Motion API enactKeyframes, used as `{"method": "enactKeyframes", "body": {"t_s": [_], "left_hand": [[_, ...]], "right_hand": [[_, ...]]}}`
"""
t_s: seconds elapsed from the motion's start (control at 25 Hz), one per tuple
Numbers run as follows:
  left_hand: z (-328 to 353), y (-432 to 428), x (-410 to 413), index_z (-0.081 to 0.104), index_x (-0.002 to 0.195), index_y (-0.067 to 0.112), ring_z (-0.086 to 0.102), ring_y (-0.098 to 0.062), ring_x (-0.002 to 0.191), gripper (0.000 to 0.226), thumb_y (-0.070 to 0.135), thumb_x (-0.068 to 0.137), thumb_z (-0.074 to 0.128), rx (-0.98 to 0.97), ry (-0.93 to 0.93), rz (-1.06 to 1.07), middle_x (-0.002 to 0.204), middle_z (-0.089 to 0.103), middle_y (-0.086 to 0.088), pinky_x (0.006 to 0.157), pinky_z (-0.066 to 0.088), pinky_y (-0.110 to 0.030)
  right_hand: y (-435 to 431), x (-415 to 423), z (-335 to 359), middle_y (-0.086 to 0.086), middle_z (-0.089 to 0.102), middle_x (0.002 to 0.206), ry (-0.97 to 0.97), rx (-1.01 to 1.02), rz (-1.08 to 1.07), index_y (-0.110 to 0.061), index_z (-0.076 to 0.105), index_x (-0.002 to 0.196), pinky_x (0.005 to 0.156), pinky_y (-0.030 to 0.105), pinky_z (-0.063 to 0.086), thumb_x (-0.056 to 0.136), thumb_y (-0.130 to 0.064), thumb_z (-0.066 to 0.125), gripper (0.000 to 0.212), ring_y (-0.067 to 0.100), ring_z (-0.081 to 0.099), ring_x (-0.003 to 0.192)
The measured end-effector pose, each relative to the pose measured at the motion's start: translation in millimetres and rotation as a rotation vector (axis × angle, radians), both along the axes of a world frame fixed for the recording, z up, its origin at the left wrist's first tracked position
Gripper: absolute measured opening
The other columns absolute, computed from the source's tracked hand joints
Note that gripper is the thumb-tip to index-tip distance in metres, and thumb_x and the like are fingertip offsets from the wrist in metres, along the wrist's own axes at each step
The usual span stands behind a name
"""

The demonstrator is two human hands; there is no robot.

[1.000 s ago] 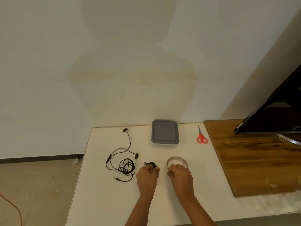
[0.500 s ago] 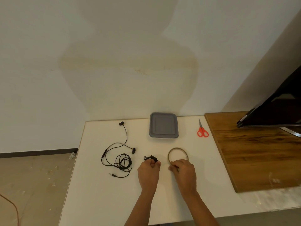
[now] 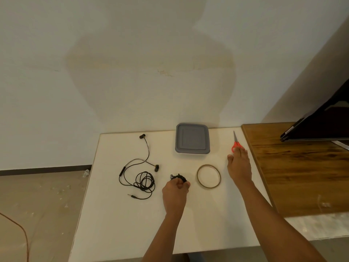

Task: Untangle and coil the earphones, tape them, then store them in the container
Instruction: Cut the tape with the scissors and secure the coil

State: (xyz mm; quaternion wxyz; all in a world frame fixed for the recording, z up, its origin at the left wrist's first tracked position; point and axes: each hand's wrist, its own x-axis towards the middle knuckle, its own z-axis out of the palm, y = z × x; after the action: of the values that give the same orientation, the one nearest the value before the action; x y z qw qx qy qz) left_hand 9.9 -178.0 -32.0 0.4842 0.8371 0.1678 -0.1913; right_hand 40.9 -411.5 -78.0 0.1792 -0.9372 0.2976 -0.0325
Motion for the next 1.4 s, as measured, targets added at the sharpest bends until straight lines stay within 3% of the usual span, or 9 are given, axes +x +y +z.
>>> {"method": "enactKeyframes", "body": {"t_s": [0.08, 0.2, 0.36, 0.68, 0.88, 1.08, 1.16, 1.28, 1.4], "left_hand": [[-0.7, -0.8, 0.4, 0.048, 0.058, 0.019, 0.045, -0.001, 0.043, 0.032, 0.023, 0.084, 0.066, -0.004, 0.001, -0.001, 0.058, 0.061, 0.005, 0.044, 0.029, -0.009], [0.7, -1.7, 0.5, 0.047, 0.057, 0.021, 0.046, -0.001, 0.044, 0.033, 0.023, 0.084, 0.066, -0.005, -0.003, -0.005, 0.056, 0.059, 0.007, 0.046, 0.03, -0.012], [1.8, -0.7, 0.6, 0.046, 0.056, 0.02, 0.046, -0.002, 0.044, 0.034, 0.023, 0.083, 0.067, -0.025, 0.001, 0.009, 0.054, 0.059, 0.007, 0.047, 0.031, -0.015], [-0.1, -0.6, 1.3, 0.052, 0.056, 0.017, 0.053, -0.006, 0.05, 0.031, 0.022, 0.081, 0.069, -0.07, 0.012, 0.023, 0.056, 0.064, 0.004, 0.053, 0.037, -0.018], [-3.8, 0.5, 0.7, 0.053, 0.057, 0.019, 0.052, -0.006, 0.05, 0.031, 0.024, 0.083, 0.068, -0.079, 0.011, 0.013, 0.057, 0.063, 0.004, 0.054, 0.037, -0.017], [-1.5, 0.7, 0.8, 0.052, 0.055, 0.016, 0.051, -0.005, 0.048, 0.033, 0.021, 0.082, 0.069, -0.082, 0.007, 0.013, 0.054, 0.062, 0.004, 0.052, 0.035, -0.015], [0.1, 0.8, 0.5, 0.051, 0.055, 0.014, 0.05, -0.004, 0.046, 0.033, 0.021, 0.082, 0.069, -0.084, 0.007, 0.013, 0.053, 0.061, 0.005, 0.051, 0.035, -0.015], [1.4, 2.5, 2.2, 0.051, 0.052, 0.014, 0.049, -0.005, 0.044, 0.034, 0.021, 0.082, 0.069, -0.104, 0.013, 0.015, 0.052, 0.062, 0.004, 0.051, 0.037, -0.016], [0.9, 6.4, 4.8, 0.052, 0.05, 0.015, 0.05, -0.009, 0.045, 0.035, 0.02, 0.08, 0.069, -0.159, 0.033, 0.022, 0.052, 0.063, 0.002, 0.053, 0.041, -0.022]], "right_hand": [[10.3, -8.8, 4.3, 0.021, 0.066, 0.106, -0.125, -0.079, -0.045, 0.0, 0.06, 0.113, 0.083, 0.046, 0.055, 0.095, -0.02, 0.053, 0.028, 0.036, 0.062, 0.101], [20.7, -24.2, 15.0, 0.017, 0.069, 0.074, -0.107, -0.155, -0.174, 0.0, 0.068, 0.096, 0.065, 0.035, 0.049, 0.087, -0.02, 0.066, 0.021, 0.03, 0.063, 0.071], [26.3, -37.2, 32.8, 0.009, 0.069, 0.078, 0.186, -0.063, -0.295, -0.009, 0.066, 0.092, 0.065, 0.03, 0.05, 0.085, -0.038, 0.066, 0.031, 0.022, 0.064, 0.069], [41.3, -115.5, 48.8, -0.001, 0.064, 0.077, 0.132, 0.439, -0.131, -0.012, 0.066, 0.088, 0.071, 0.032, 0.052, 0.076, -0.023, 0.076, 0.019, 0.017, 0.061, 0.072], [66.0, -149.7, 51.2, -0.011, 0.065, 0.086, 0.33, 0.126, -0.028, -0.029, 0.056, 0.101, 0.07, 0.023, 0.049, 0.091, -0.043, 0.056, 0.017, 0.008, 0.059, 0.077], [78.5, -138.8, 53.7, -0.008, 0.068, 0.091, 0.421, 0.005, 0.04, -0.026, 0.06, 0.1, 0.072, 0.023, 0.052, 0.094, -0.041, 0.048, 0.02, 0.01, 0.064, 0.081], [83.1, -136.7, 52.1, -0.008, 0.069, 0.082, 0.31, 0.199, 0.029, -0.022, 0.064, 0.09, 0.07, 0.024, 0.052, 0.089, -0.042, 0.057, 0.021, 0.009, 0.064, 0.076], [96.6, -132.4, 54.6, -0.004, 0.073, 0.07, 0.189, 0.716, 0.003, -0.017, 0.069, 0.084, 0.072, 0.027, 0.054, 0.083, -0.031, 0.068, 0.014, 0.006, 0.067, 0.067], [110.6, -127.6, 61.6, 0.003, 0.075, 0.07, 0.228, 1.076, -0.085, -0.008, 0.069, 0.091, 0.047, 0.019, 0.039, 0.087, -0.017, 0.062, 0.012, 0.006, 0.052, 0.045]]}}
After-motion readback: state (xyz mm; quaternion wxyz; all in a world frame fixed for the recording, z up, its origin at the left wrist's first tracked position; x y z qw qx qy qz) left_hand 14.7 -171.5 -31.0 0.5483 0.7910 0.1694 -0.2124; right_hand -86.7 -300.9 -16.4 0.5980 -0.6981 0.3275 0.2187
